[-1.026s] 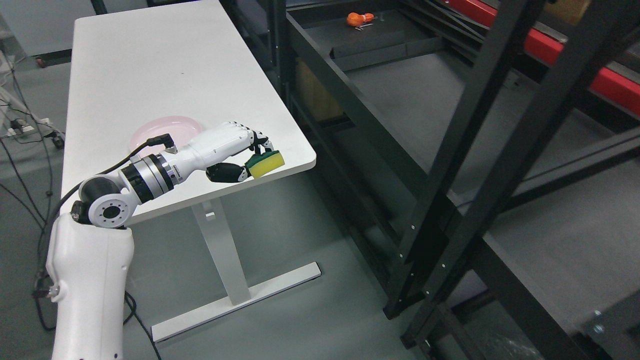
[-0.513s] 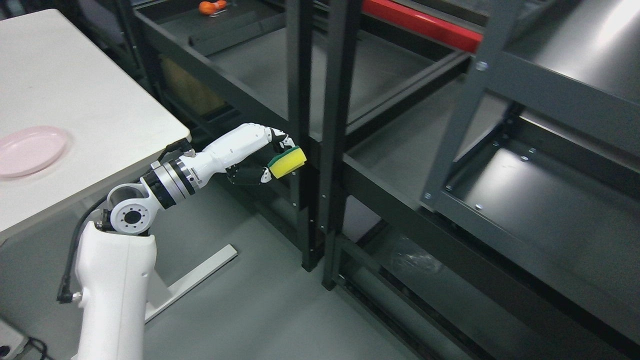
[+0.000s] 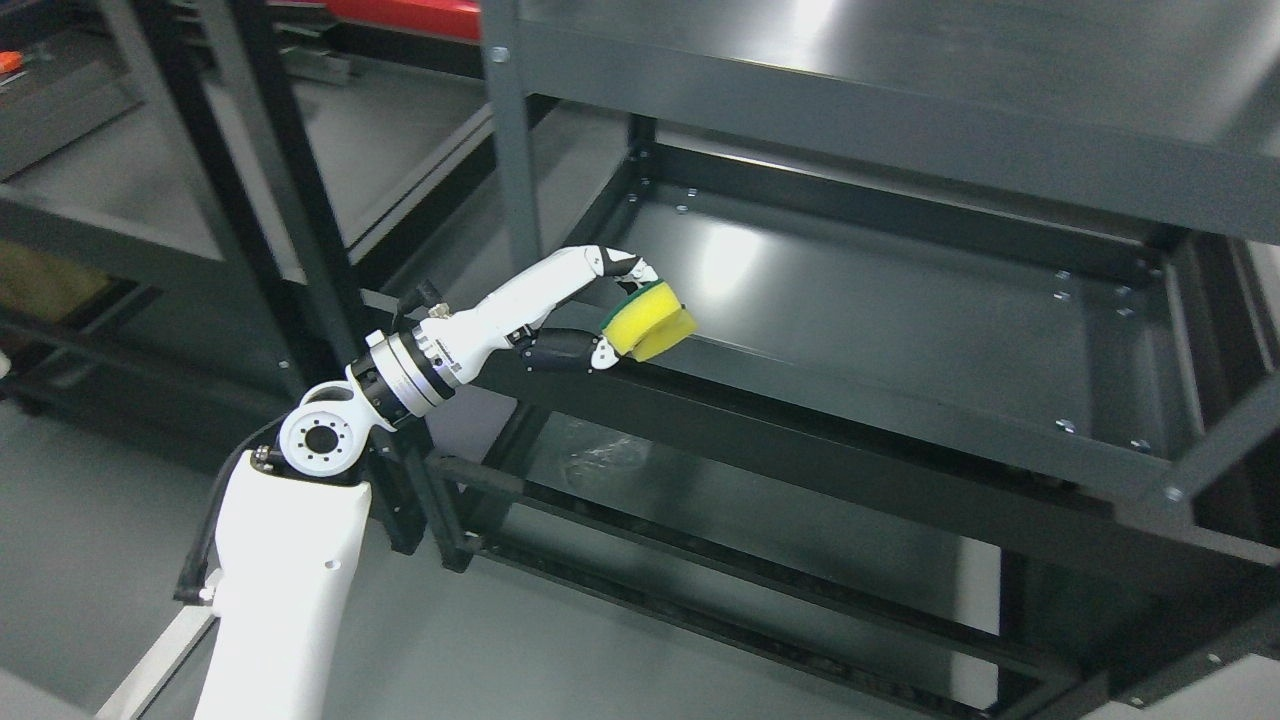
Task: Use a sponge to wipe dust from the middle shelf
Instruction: 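Carry the sponge in the left hand toward the dark metal shelf, then raise the sponge with the left hand up to the shelf above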
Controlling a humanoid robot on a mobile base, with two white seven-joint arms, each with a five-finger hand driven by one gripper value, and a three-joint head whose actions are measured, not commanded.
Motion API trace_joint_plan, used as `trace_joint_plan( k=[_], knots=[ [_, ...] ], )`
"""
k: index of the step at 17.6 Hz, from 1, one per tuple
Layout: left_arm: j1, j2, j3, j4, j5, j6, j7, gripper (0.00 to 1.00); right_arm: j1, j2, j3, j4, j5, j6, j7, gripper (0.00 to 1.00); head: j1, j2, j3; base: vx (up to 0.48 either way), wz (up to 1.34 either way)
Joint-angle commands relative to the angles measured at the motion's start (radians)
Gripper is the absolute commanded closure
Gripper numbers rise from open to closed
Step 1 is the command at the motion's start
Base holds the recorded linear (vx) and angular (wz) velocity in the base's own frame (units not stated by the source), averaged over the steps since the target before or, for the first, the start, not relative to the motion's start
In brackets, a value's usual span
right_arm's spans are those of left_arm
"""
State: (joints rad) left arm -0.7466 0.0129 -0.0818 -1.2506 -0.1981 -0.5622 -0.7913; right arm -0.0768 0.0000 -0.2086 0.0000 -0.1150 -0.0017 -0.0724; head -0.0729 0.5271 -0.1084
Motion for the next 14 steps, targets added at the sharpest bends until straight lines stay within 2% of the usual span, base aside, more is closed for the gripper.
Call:
trace_joint_plan(
  k=[1, 3, 5, 8, 11, 14],
  knots=[
    [0.000, 0.005, -0.268, -0.104, 0.144, 0.036, 0.006, 1.00, 0.000, -0.017, 0.000, -0.017, 0.000, 0.072, 0.000, 0.00, 0.0000, 0.000, 0.000, -0.064, -0.75],
    [-0.022, 0.005, -0.343, -0.156, 0.108, 0.044, -0.002, 1.00, 0.000, -0.017, 0.000, -0.017, 0.000, 0.072, 0.000, 0.00, 0.0000, 0.000, 0.000, -0.032, -0.60],
    [-0.083, 0.005, -0.369, -0.177, -0.001, 0.047, -0.017, 1.00, -0.001, -0.017, 0.000, -0.017, 0.000, 0.072, 0.000, 0.00, 0.0000, 0.000, 0.000, 0.012, -0.45],
    [-0.239, 0.005, -0.409, -0.182, -0.104, 0.047, -0.072, 1.00, 0.000, -0.017, 0.000, -0.017, 0.000, 0.072, 0.000, 0.00, 0.0000, 0.000, 0.000, 0.049, -0.23],
    [-0.416, 0.005, -0.482, -0.179, -0.122, 0.054, -0.097, 0.99, 0.000, -0.017, 0.000, -0.017, 0.000, 0.072, 0.000, 0.00, 0.0000, 0.000, 0.000, 0.045, -0.15],
    [-0.543, 0.005, -0.570, -0.181, -0.116, 0.108, -0.098, 0.99, -0.001, -0.017, 0.000, -0.017, 0.000, 0.074, 0.000, 0.00, 0.0000, 0.000, 0.000, 0.044, -0.08]
  ],
)
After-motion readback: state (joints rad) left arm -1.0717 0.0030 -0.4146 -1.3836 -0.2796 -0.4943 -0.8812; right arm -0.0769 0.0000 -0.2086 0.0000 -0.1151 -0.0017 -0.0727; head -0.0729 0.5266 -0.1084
